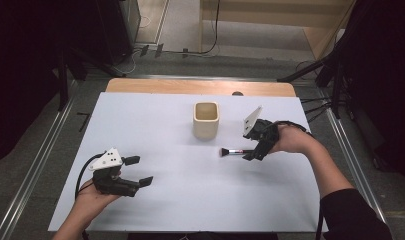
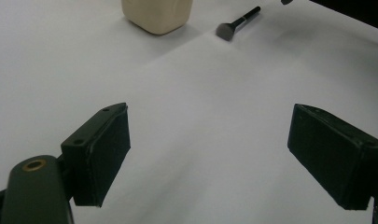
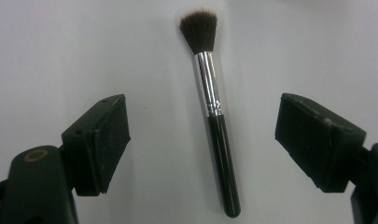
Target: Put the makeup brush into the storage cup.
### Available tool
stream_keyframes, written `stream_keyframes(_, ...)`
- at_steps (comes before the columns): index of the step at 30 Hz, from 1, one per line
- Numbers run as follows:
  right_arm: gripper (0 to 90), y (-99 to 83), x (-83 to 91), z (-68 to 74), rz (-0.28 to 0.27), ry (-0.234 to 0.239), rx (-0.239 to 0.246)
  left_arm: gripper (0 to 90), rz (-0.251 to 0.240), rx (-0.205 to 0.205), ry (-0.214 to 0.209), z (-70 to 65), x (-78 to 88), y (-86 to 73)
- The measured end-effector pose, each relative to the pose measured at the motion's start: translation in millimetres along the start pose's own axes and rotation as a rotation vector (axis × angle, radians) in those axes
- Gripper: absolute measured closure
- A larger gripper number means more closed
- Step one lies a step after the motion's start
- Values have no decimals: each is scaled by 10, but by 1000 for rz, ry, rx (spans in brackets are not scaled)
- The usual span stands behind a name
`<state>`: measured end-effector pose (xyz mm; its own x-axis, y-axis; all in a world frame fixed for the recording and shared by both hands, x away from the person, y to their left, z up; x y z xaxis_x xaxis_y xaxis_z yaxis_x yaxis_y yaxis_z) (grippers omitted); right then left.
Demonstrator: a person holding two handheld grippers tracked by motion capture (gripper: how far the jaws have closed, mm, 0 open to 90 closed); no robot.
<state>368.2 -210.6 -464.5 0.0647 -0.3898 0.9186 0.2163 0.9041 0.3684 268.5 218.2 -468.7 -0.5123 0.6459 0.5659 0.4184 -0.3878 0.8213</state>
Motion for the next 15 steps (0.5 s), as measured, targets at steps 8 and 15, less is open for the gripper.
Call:
stream_keyframes(8, 216, 2, -49, -24, 72, -16, 18, 141, 2, 9, -9, 11, -24, 0)
stream_keyframes(15, 233, 12, -102, -51, 110, -38, 46, 141, 10, 13, -3, 27, -31, -12)
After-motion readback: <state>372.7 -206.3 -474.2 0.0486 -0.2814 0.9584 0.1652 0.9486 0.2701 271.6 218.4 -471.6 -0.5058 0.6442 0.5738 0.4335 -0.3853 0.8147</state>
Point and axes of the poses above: each handheld gripper's, and its own axes: x roughly backward along the jaws, y roughly out of its top, z roughly to its left, the point moved 2 cm from there along -x, roughly forward along the jaws, and after that the axes turned 9 degrees about y, right-handed, at the moved point
